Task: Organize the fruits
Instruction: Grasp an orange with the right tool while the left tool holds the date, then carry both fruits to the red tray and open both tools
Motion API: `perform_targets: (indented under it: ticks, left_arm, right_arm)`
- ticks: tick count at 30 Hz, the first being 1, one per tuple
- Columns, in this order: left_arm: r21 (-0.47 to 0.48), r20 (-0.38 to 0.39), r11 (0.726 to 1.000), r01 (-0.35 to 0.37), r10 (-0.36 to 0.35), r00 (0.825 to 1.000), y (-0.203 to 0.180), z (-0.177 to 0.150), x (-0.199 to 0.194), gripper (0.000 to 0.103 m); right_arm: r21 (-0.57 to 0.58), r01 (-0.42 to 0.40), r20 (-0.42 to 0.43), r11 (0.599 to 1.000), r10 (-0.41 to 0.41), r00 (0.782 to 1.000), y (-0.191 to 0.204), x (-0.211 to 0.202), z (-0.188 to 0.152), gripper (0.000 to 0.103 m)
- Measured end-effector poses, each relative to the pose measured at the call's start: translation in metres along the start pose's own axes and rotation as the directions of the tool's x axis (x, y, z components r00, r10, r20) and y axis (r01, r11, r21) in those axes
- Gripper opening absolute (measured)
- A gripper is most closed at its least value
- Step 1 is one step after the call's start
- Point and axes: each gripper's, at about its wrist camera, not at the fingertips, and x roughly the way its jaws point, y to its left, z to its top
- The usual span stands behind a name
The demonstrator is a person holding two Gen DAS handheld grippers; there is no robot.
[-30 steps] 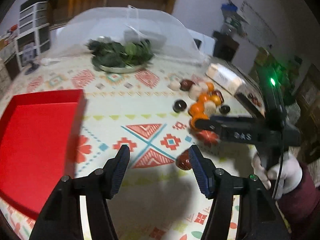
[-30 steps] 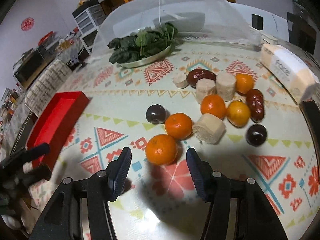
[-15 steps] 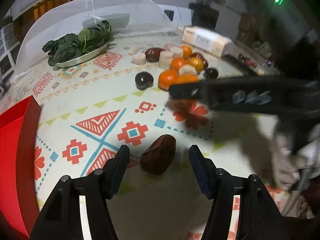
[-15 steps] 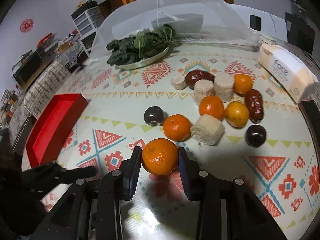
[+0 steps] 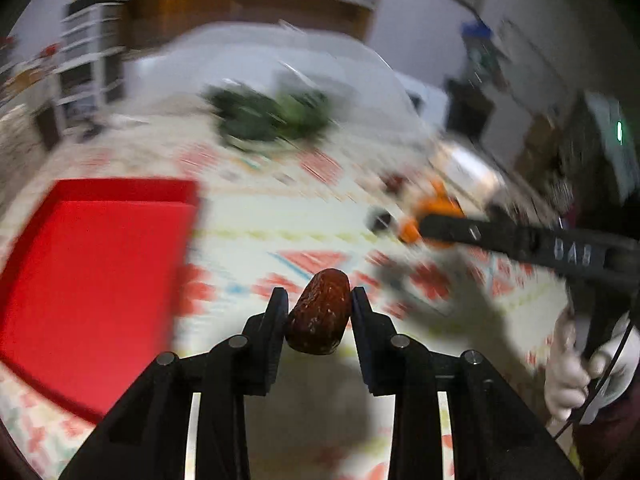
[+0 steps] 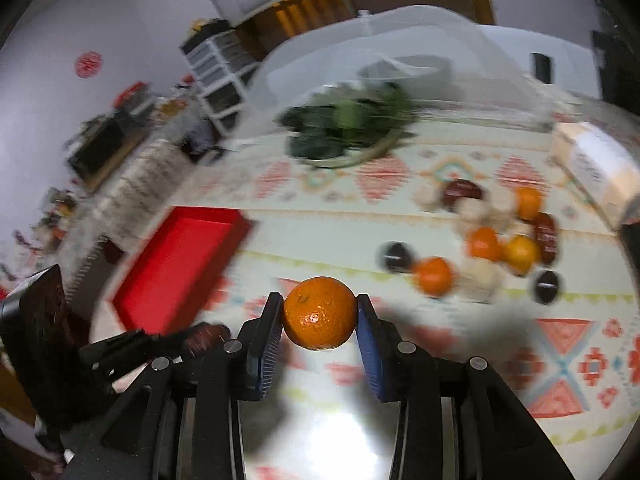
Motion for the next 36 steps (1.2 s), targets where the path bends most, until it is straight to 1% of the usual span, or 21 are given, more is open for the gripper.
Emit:
perform_targets:
  ticks: [2,4,6,8,10,12,15,18,21,23,24,25,27,30,32,34,36]
  left_arm:
    - [-0.058,0.041,0.997,-0.057,0.059,0.997,0.034,0.007,-0.023,0.031]
    - [-0.119,0.058,0.987,-0.112,0.12,0.991,0.069,0.01,-0.036,0.031]
    - [-0.182,0.05,0.969,-0.167,0.178,0.983,0.103,0.01,-0.042,0.031]
    - [-0.25,0.024,0.945,-0.21,0.223,0.975,0.14,0.006,-0.043,0.031]
    - [-0.298,-0.003,0.925,-0.236,0.247,0.969,0.168,0.002,-0.04,0.031]
    - [-0.326,-0.025,0.911,-0.251,0.257,0.966,0.187,-0.003,-0.035,0.031]
    - [-0.337,-0.047,0.905,-0.261,0.261,0.964,0.202,-0.008,-0.031,0.031]
    - [-0.344,-0.056,0.901,-0.263,0.259,0.964,0.204,-0.01,-0.026,0.031]
    - [-0.361,-0.052,0.897,-0.254,0.253,0.966,0.209,-0.009,-0.026,0.032]
    - [-0.374,-0.045,0.895,-0.243,0.244,0.969,0.21,-0.009,-0.029,0.039]
    - [-0.381,-0.04,0.893,-0.24,0.244,0.969,0.211,-0.009,-0.03,0.046]
    - [-0.386,-0.033,0.891,-0.238,0.245,0.969,0.21,-0.008,-0.033,0.05]
    - [-0.397,-0.015,0.889,-0.226,0.239,0.971,0.206,-0.006,-0.04,0.051]
    - [-0.408,0.02,0.89,-0.202,0.23,0.973,0.194,-0.002,-0.052,0.061]
    - [-0.401,0.05,0.898,-0.181,0.219,0.975,0.182,0.003,-0.06,0.064]
    - [-0.392,0.077,0.908,-0.145,0.19,0.979,0.167,0.008,-0.066,0.071]
    - [-0.369,0.1,0.924,-0.103,0.15,0.984,0.147,0.015,-0.069,0.074]
  right_arm:
    - [-0.022,-0.059,-0.009,0.998,0.059,0.998,0.025,0.007,0.006,0.039]
    - [-0.057,-0.099,-0.027,0.994,0.097,0.995,0.051,0.018,0.011,0.039]
    - [-0.094,-0.137,-0.051,0.986,0.133,0.99,0.079,0.032,0.012,0.039]
    - [-0.142,-0.176,-0.085,0.974,0.165,0.983,0.113,0.051,0.011,0.04]
    - [-0.177,-0.197,-0.112,0.964,0.179,0.978,0.137,0.069,0.008,0.04]
    - [-0.209,-0.213,-0.153,0.954,0.184,0.971,0.162,0.092,0.001,0.04]
    - [-0.245,-0.215,-0.207,0.945,0.166,0.964,0.187,0.122,-0.012,0.04]
    - [-0.268,-0.217,-0.257,0.939,0.147,0.955,0.203,0.147,-0.027,0.04]
    - [-0.3,-0.196,-0.273,0.934,0.112,0.955,0.213,0.164,-0.037,0.04]
    - [-0.318,-0.181,-0.272,0.931,0.094,0.958,0.217,0.17,-0.042,0.04]
    - [-0.322,-0.177,-0.266,0.93,0.09,0.96,0.218,0.17,-0.043,0.041]
    - [-0.326,-0.176,-0.259,0.929,0.091,0.962,0.218,0.169,-0.043,0.041]
    - [-0.341,-0.178,-0.238,0.923,0.099,0.966,0.218,0.161,-0.043,0.045]
    - [-0.351,-0.176,-0.198,0.92,0.111,0.974,0.218,0.146,-0.037,0.053]
    - [-0.338,-0.181,-0.167,0.924,0.131,0.977,0.211,0.13,-0.033,0.054]
    - [-0.318,-0.181,-0.144,0.93,0.142,0.979,0.201,0.116,-0.029,0.057]
    - [-0.294,-0.173,-0.116,0.94,0.144,0.983,0.182,0.1,-0.027,0.061]
